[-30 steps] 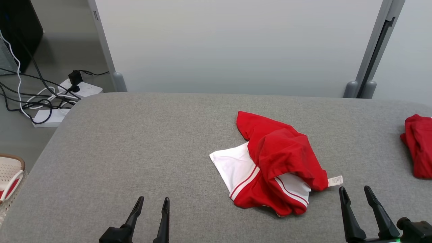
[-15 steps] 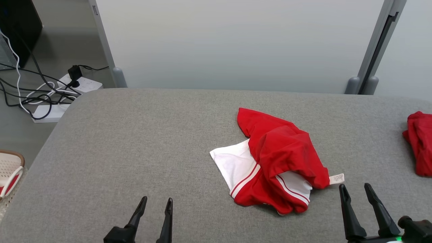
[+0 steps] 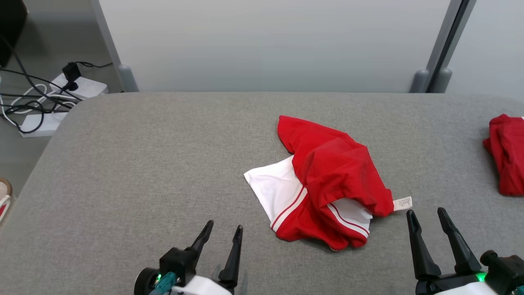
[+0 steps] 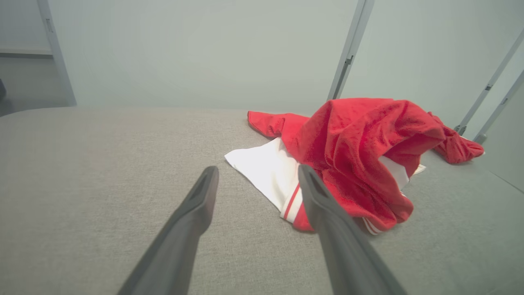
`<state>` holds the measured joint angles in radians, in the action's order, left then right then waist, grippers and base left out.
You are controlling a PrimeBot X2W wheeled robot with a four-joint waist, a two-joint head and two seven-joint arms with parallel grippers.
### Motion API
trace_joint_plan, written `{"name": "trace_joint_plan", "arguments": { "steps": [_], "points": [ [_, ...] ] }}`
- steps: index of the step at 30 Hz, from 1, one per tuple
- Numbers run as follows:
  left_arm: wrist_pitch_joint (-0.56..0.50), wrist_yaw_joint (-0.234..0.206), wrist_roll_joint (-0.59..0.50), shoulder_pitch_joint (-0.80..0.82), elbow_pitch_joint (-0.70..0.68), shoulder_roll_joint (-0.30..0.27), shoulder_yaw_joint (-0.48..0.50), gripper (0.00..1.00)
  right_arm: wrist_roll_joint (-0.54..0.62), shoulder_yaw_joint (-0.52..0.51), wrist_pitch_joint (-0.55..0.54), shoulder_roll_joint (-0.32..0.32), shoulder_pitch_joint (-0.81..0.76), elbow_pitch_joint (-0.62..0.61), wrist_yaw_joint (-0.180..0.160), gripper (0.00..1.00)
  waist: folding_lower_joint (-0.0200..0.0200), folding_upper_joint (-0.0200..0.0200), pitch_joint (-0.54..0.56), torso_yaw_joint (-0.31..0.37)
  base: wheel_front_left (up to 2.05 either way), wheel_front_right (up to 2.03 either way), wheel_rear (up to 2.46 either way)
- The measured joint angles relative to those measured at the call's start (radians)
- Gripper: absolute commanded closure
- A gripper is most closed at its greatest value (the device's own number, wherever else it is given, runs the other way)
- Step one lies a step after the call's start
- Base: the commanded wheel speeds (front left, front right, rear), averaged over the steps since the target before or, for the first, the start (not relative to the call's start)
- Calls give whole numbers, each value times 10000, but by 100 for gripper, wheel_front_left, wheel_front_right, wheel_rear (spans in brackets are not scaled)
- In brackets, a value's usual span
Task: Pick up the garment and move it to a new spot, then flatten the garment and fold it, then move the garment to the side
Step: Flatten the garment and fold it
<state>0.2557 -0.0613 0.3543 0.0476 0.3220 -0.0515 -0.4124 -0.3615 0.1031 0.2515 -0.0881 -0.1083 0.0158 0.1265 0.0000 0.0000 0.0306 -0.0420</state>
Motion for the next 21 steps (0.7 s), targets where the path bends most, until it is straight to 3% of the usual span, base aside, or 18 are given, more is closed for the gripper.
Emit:
{"name": "trace_joint_plan", "arguments": {
  "steps": [16,21],
  "points": [
    [-88,-476,2197,3136,2765,36,-2811,0,12,472,0,-245,1171,-56,2,0,0,0,-1455,860,0,0,0],
    [-88,-805,2700,3866,3634,50,-3676,0,23,675,0,-389,1585,-59,2,0,1,0,-1883,1218,0,0,0]
  ]
}}
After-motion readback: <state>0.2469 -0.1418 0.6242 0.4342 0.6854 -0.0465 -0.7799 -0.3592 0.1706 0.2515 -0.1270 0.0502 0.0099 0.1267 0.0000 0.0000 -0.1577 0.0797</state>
